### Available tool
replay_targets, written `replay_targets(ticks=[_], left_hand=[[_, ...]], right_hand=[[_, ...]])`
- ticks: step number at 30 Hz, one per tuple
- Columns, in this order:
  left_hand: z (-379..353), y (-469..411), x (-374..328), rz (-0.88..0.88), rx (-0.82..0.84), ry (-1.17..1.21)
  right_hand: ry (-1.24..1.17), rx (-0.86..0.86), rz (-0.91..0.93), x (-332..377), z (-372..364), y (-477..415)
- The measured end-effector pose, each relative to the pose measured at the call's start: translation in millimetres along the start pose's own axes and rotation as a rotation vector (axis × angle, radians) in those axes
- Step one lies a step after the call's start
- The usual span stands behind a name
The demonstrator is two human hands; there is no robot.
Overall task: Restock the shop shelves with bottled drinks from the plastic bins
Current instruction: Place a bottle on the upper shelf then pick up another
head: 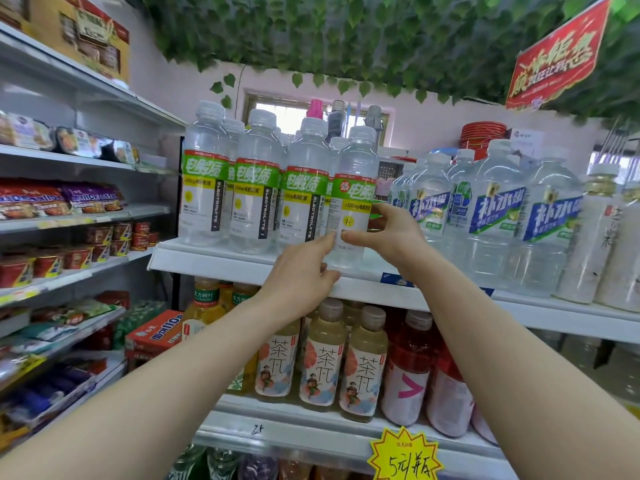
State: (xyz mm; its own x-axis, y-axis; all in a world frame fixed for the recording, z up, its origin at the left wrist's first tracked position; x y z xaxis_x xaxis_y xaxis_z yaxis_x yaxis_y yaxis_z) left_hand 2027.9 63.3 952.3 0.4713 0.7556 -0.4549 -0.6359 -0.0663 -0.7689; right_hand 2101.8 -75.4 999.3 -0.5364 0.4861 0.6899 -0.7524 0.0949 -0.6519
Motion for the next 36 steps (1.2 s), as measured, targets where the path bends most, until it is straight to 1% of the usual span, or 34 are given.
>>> replay_targets(ticks=[11, 18, 24, 28, 31, 36], left_hand=[[-1.1, -0.4, 2.8, 0.02, 0.007, -0.01], [-1.3, -5.2, 4.2, 0.03, -0.002, -0.066], [-1.4, -5.0, 4.0, 0.081, -0.012, -0.033], [-0.2, -3.3, 4.3, 0.134, -0.017, 0.006], [8.8, 3.8, -0.6, 0.17, -0.056, 0.064], [28.3, 27.0, -24.2, 0.144, -0.205, 0.154]], right_hand=[[0.064, -0.067, -0.022, 4.7, 6.4, 5.7], [0.078, -0.107, -0.021, 5.4, 6.9, 8.3], [0.108, -0.148, -0.023, 7.4, 8.0, 10.0], [0.105, -0.122, -0.02, 10.7, 7.3, 14.1], [0.081, -0.115, 0.011, 17.6, 18.1, 20.4], [0.035, -0.143, 0.106, 21.9, 48.6, 47.3]])
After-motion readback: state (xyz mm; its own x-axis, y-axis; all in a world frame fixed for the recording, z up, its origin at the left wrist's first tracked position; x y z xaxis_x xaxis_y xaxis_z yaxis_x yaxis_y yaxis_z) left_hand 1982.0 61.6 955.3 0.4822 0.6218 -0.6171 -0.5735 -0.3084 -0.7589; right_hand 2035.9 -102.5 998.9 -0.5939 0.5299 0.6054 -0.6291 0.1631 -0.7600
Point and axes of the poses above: each hand's wrist, its own y-axis away from the middle knuckle, its own z-axis out of the back of the hand, x = y × z, the point moved 9 cm from there along -y, towards the middle knuckle, and after that the axes turned 14 degrees about -x, right-handed, at the moved point
